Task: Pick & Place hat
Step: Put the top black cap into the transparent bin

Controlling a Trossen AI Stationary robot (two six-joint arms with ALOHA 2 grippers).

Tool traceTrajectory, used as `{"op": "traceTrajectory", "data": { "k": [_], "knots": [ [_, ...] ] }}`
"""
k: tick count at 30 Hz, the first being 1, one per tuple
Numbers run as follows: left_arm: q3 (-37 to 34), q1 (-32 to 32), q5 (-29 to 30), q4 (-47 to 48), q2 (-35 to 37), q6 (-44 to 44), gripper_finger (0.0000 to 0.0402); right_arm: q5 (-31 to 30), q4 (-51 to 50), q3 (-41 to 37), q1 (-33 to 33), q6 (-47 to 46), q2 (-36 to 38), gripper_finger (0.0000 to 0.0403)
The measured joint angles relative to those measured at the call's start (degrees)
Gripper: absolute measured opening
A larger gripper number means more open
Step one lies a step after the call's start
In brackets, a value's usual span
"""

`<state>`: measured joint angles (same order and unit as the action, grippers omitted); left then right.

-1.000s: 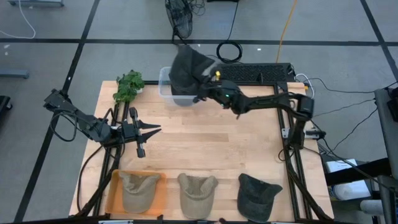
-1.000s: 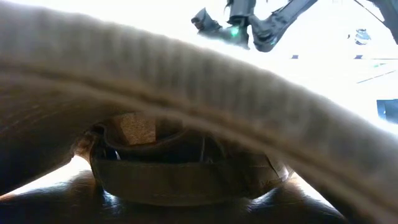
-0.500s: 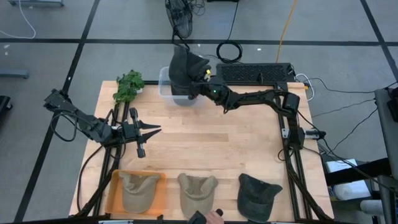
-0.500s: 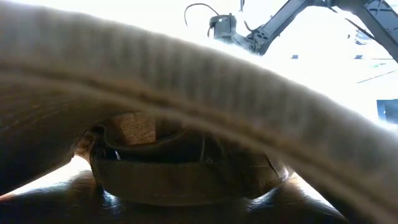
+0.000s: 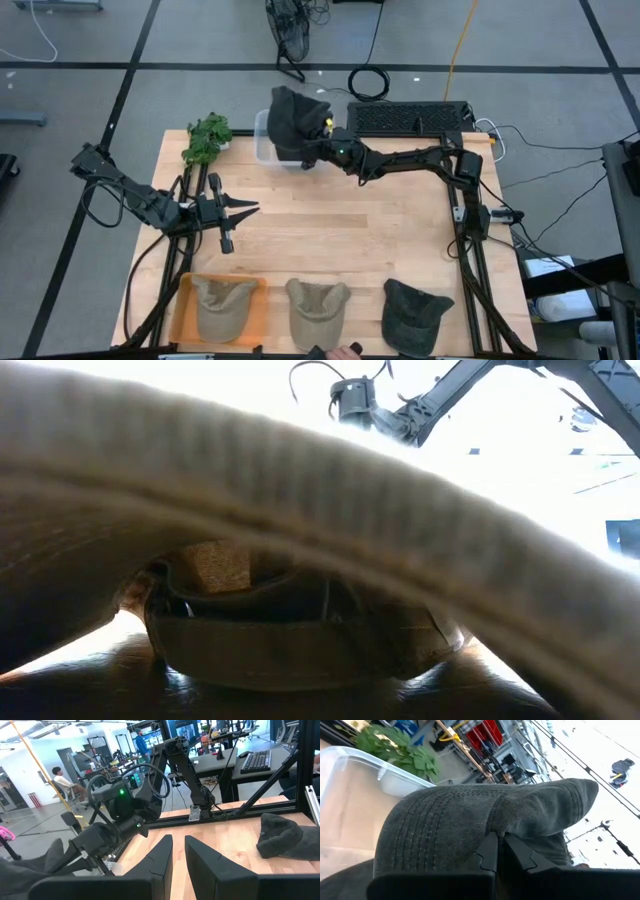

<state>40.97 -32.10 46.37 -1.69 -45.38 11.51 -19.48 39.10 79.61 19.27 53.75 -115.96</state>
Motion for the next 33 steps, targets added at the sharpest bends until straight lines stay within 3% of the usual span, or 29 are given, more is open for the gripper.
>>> {"op": "traceTrajectory", "data": {
  "k": [13,25,33],
  "knots": [
    [0.0,0.0,0.0,0.06,-0.01,-0.05,0.0062,-1.52,0.8,-0.07,0.19,8.07,0.35,0.0],
    [0.0,0.0,0.02,0.26,0.02,-0.14,0.0063,-4.51,-2.7,-0.28,-0.96,5.45,2.75,0.0],
    [0.0,0.0,0.02,0.2,-0.01,-0.18,0.0062,-3.02,-6.73,-0.22,-1.83,5.25,4.48,0.0]
  ]
}}
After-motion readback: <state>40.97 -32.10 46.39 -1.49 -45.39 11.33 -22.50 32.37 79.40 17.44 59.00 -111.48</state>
